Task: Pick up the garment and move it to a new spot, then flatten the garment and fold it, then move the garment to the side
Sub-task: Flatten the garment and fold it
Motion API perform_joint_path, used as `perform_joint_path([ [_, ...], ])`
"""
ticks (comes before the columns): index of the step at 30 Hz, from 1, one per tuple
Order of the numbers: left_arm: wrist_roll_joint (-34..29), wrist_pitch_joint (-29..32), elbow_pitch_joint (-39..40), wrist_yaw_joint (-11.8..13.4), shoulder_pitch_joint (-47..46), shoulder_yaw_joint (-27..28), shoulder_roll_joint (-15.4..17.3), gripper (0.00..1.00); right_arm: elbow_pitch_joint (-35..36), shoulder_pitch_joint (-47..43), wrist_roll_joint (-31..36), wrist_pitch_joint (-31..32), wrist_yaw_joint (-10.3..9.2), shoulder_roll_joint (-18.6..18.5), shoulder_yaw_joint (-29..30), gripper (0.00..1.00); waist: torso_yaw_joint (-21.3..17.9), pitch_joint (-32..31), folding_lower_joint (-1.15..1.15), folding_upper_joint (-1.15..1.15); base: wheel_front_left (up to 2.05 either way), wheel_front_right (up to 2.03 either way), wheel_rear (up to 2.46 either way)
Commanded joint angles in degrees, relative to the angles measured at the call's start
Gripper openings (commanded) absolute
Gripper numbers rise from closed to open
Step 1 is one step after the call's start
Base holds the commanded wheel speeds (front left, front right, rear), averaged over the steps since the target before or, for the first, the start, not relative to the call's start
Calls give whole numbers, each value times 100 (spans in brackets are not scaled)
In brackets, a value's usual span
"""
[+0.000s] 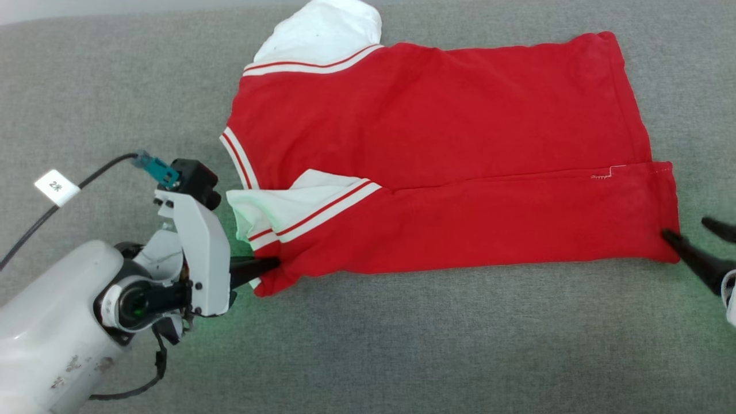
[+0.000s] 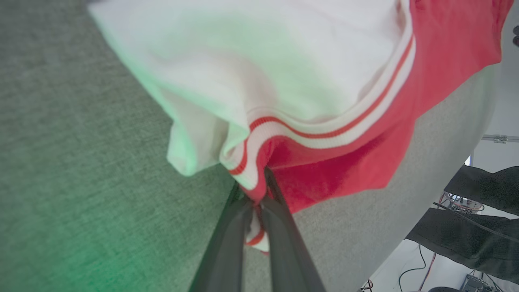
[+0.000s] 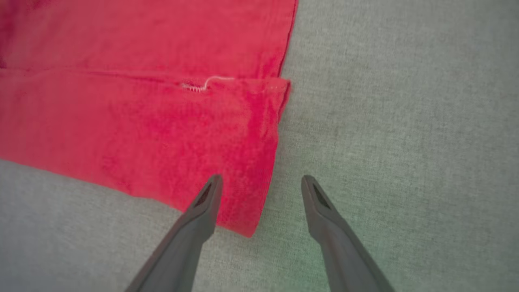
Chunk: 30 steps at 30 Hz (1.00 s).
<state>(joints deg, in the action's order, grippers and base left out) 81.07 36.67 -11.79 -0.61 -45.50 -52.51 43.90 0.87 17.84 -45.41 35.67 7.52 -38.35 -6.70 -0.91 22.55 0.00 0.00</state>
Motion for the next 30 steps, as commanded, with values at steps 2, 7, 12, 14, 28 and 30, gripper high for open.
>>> perform_joint_path([
  [2,-86,-31,-70,-75,92,-127,-172,0,64,50,-4,619,-6,-242,-255,100,54,27,0,0,0,0,0],
  [7,-118,-67,-82,-139,32,-133,-255,0,-30,267,-29,1161,-6,-343,-467,100,130,81,0,0,0,0,0],
  [12,-155,-116,-125,-224,-8,-158,-380,0,-342,472,6,1442,-6,-266,-585,100,248,119,0,0,0,0,0],
  [14,-150,-143,-147,-246,-12,-150,-420,0,-432,481,8,1488,-6,-253,-643,46,289,120,0,0,0,0,0],
  [28,-23,-368,223,-327,455,-45,33,0,-298,-59,-349,1360,-6,-495,-501,0,335,-243,0,0,0,0,0],
  [30,-18,-412,427,-286,580,-29,196,0,-170,-215,-395,1367,-6,-554,-442,0,332,-297,0,0,0,0,0],
])
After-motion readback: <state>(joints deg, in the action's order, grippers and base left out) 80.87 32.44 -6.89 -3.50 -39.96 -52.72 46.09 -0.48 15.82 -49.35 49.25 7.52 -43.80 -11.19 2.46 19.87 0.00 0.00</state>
